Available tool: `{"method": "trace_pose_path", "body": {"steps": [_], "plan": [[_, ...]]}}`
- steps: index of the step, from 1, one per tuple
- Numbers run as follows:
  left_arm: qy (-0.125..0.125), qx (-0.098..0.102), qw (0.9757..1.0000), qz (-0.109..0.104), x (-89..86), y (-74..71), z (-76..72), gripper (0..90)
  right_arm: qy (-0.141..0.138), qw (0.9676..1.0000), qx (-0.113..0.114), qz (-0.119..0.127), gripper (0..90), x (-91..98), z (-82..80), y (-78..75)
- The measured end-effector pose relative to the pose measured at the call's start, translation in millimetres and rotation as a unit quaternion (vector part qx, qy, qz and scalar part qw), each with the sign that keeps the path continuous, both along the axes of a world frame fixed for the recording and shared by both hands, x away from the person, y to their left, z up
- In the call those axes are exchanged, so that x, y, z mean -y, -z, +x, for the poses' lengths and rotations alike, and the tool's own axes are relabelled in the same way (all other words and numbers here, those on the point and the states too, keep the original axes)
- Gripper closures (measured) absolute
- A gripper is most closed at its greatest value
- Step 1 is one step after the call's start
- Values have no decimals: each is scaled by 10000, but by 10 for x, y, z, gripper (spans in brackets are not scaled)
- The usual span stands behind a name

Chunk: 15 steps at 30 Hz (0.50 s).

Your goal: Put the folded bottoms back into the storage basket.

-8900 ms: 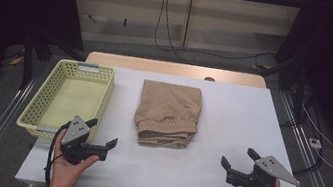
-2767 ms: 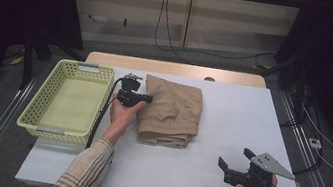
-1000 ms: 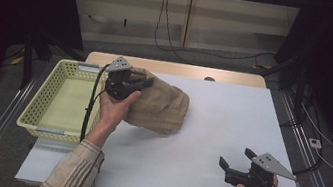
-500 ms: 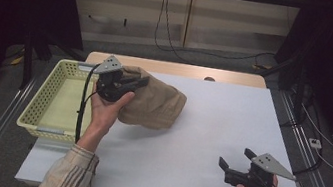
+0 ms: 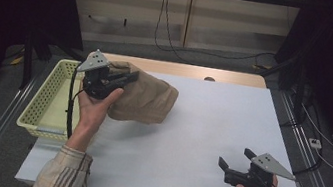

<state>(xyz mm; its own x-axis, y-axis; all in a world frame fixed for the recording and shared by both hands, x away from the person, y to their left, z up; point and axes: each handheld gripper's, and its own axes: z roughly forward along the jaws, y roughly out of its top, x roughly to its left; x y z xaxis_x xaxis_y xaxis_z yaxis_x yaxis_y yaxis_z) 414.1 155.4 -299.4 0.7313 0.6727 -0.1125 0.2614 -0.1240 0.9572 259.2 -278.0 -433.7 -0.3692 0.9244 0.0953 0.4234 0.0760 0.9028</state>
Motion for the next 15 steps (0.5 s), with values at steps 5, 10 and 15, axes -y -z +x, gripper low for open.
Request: {"method": "trace_pose_path", "body": {"steps": [5, 10, 15], "plan": [[-38, 49, 10000, -24, -54, -49, -39, 870, 13, 10000, 6, 4, 50, 2, 2, 2], [-74, 85, 9999, -72, -122, -108, -105, 870, -16, 10000, 13, -4, 50, 1, 0, -1], [-44, 172, 9998, -29, -174, -145, -176, 870, -11, 10000, 11, -6, 50, 0, -2, -1]]}}
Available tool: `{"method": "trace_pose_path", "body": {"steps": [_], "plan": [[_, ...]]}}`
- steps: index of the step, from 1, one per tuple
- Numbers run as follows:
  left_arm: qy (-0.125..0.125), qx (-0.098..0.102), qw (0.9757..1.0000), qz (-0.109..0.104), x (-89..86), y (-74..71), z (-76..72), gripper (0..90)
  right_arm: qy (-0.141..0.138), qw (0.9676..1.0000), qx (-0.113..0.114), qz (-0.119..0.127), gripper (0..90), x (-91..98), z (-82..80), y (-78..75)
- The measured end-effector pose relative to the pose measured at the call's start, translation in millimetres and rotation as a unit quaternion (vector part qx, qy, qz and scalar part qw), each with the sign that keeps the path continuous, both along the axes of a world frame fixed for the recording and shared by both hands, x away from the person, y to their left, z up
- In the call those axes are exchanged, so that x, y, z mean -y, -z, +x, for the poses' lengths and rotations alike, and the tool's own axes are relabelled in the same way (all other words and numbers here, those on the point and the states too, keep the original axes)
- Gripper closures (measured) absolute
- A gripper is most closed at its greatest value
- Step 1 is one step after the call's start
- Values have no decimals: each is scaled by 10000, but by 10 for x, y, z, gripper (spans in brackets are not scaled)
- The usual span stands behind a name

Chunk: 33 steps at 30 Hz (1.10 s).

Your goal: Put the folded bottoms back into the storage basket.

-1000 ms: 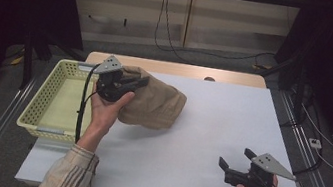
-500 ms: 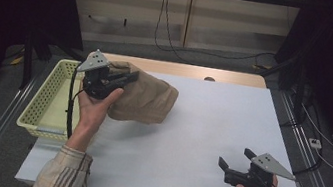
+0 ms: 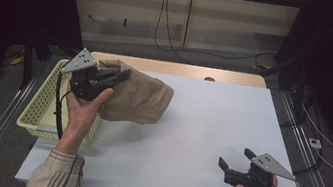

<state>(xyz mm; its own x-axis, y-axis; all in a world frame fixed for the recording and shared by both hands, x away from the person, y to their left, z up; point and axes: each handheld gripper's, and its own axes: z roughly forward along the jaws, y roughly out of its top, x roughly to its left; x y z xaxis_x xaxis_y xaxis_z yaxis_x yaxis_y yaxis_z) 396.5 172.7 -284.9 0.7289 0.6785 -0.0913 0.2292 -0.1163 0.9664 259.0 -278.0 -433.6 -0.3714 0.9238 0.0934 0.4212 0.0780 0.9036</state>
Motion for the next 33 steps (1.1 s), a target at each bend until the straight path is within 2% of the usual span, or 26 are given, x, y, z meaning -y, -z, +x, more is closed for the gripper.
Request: {"method": "trace_pose_path", "body": {"steps": [3, 6, 14, 21, 27, 28, 33], "plan": [[-15, 44, 10000, -8, -21, -32, -25, 870, -1, 10000, 3, -1, 50, -1, 0, 0], [-36, 101, 9999, 86, -43, -63, -84, 870, 5, 10000, 2, -6, 49, 0, 4, 2], [-80, 156, 9998, 100, -123, -92, -151, 871, -13, 10000, 17, -10, 50, -4, -5, -2], [-106, 236, 9997, 25, -212, -152, -205, 870, -12, 10000, 6, -17, 49, -9, -5, 0], [-158, 382, 9991, -79, -323, -242, -260, 871, 3, 10000, 12, -19, 49, -2, -7, 1], [-207, 414, 9988, -156, -357, -264, -271, 871, -9, 10000, 13, -35, 49, 0, -9, 2], [-319, 426, 9984, -178, -375, -306, -302, 871, 22, 10000, 9, -24, 49, -1, -6, 3]]}}
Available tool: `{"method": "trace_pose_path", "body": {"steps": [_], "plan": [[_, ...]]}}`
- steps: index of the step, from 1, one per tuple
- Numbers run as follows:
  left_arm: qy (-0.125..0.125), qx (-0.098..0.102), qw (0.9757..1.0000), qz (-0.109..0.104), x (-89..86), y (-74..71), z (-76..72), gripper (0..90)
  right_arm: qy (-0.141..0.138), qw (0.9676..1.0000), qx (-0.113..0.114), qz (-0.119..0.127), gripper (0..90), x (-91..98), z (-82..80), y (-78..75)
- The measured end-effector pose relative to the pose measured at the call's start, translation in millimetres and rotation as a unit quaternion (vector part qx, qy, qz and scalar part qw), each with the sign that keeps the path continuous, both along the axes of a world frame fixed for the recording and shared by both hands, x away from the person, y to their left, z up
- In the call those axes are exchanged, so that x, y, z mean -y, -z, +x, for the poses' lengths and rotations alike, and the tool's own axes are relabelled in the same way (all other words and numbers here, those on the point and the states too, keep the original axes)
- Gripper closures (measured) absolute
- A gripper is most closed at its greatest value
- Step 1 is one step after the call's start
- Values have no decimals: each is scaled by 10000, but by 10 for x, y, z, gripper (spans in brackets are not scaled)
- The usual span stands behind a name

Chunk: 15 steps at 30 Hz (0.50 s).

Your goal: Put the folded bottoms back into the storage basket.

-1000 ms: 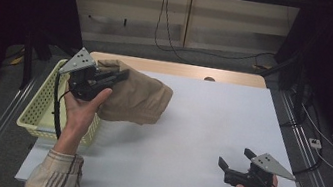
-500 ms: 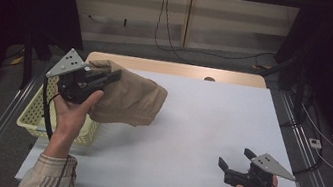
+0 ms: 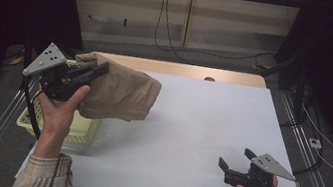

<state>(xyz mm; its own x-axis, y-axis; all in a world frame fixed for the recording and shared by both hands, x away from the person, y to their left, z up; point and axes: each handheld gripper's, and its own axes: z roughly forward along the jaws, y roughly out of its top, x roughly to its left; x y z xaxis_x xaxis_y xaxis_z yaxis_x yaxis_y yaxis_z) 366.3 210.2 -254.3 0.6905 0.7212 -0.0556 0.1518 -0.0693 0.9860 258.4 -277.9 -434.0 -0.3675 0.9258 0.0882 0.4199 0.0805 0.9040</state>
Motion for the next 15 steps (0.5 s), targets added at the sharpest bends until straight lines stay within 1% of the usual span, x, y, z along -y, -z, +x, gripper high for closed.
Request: {"method": "trace_pose_path", "body": {"steps": [4, 8, 9, 13, 15], "plan": [[-51, 55, 10000, 25, -25, -51, -31, 871, -11, 10000, 0, -19, 49, 1, -4, -2], [-61, 80, 9999, -13, -44, -102, -60, 871, 2, 10000, 3, 3, 49, 5, -3, -2], [-60, 90, 9999, 77, -48, -111, -72, 871, 7, 10000, 2, 3, 49, 7, -2, 0], [-121, 113, 9999, 50, -81, -130, -124, 870, 2, 10000, -3, 2, 49, 9, -2, 2], [-142, 139, 9998, 75, -122, -145, -143, 870, 11, 10000, -5, 11, 49, 7, -3, 1]]}}
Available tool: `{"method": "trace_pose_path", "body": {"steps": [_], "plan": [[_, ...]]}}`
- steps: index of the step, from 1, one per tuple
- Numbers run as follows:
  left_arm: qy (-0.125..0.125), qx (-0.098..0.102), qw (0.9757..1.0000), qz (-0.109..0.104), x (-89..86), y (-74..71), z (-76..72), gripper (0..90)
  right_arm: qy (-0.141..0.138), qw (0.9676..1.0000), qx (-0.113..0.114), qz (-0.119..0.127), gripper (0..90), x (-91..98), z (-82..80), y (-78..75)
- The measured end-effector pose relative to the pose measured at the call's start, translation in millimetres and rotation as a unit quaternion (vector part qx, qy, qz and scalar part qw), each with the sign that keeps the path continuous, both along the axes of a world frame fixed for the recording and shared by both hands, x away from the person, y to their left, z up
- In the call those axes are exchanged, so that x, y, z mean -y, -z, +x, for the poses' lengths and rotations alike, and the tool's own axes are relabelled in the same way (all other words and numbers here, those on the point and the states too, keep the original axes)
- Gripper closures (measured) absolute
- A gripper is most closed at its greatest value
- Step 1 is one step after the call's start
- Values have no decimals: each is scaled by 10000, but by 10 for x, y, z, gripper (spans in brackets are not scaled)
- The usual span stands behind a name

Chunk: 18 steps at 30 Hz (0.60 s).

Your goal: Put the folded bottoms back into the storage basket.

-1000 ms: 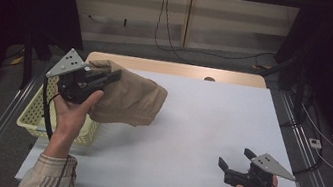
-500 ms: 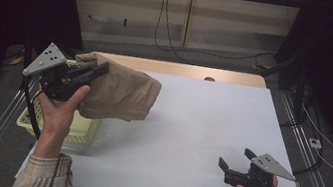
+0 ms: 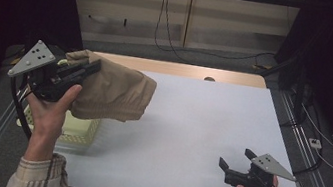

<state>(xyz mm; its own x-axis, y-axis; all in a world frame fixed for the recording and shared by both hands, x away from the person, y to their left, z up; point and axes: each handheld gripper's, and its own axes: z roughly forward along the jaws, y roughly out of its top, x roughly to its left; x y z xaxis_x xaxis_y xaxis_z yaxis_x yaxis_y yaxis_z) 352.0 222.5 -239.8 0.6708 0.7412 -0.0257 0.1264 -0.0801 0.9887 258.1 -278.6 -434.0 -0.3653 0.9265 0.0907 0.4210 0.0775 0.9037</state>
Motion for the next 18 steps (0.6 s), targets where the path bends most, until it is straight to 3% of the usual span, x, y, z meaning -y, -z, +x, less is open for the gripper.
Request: {"method": "trace_pose_path", "body": {"steps": [4, 8, 18], "plan": [[-50, 4, 10000, -27, -80, -18, -18, 871, 3, 10000, -2, -15, 49, -5, 5, 2], [-104, 21, 9999, 84, -123, -25, -32, 871, 4, 10000, -12, -36, 49, -8, 8, 7], [-308, -51, 9995, -36, -335, -4, -44, 871, -43, 10000, 3, -37, 49, -17, -3, -1]]}}
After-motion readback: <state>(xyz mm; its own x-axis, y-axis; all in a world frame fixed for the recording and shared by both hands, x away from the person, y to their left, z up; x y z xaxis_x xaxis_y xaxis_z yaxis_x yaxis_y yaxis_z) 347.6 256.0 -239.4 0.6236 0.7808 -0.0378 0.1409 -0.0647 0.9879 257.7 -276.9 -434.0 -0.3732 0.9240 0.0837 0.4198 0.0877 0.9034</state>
